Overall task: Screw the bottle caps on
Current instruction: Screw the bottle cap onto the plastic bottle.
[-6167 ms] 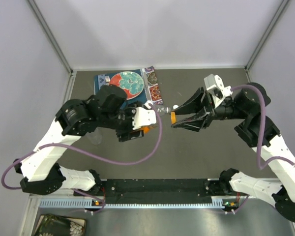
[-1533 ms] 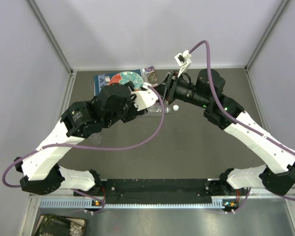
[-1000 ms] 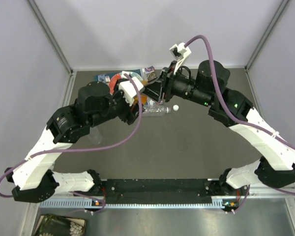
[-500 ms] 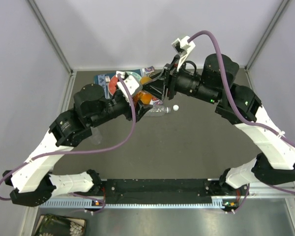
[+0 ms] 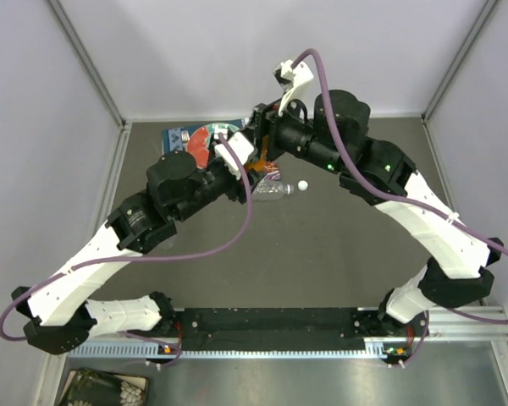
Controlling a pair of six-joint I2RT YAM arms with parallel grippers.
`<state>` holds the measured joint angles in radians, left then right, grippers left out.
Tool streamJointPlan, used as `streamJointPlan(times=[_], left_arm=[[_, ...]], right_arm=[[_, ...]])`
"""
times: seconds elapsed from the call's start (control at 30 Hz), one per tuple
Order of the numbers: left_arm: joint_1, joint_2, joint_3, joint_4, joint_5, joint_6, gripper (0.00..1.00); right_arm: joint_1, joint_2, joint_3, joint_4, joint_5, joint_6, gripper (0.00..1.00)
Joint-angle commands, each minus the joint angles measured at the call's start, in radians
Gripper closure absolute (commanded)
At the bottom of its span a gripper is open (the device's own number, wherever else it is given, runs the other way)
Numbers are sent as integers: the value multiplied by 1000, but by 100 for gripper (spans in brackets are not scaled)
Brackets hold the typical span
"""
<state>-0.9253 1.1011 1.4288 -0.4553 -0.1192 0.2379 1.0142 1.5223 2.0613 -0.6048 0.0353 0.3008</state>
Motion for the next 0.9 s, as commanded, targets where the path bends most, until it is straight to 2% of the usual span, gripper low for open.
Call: streamJointPlan(times=[0.0,0.03,0.43,0.53,0.57,0.6,0.87], left_arm=[[-18,17,7,264,-3,28,100],[-18,13,2,262,-4,21,100],[66,-52,-80,291,39,-121,100],[95,-67,-96,284,62,-156,100],[103,-78,-105,283,73,-161,100],[109,-83,-110,283,76,-169,100],[126,-109,-133,271,115,-183,100]], right_arm=[[89,91,-1,-85,-51,51,36],[92,93,5,-85,-43,47,32],[93,118,95,-93,-46,11,29],[93,118,120,-99,-55,-2,20],[93,118,134,-105,-58,-6,8],[95,118,143,-107,-60,-9,1],[95,116,217,-130,-100,-35,1]])
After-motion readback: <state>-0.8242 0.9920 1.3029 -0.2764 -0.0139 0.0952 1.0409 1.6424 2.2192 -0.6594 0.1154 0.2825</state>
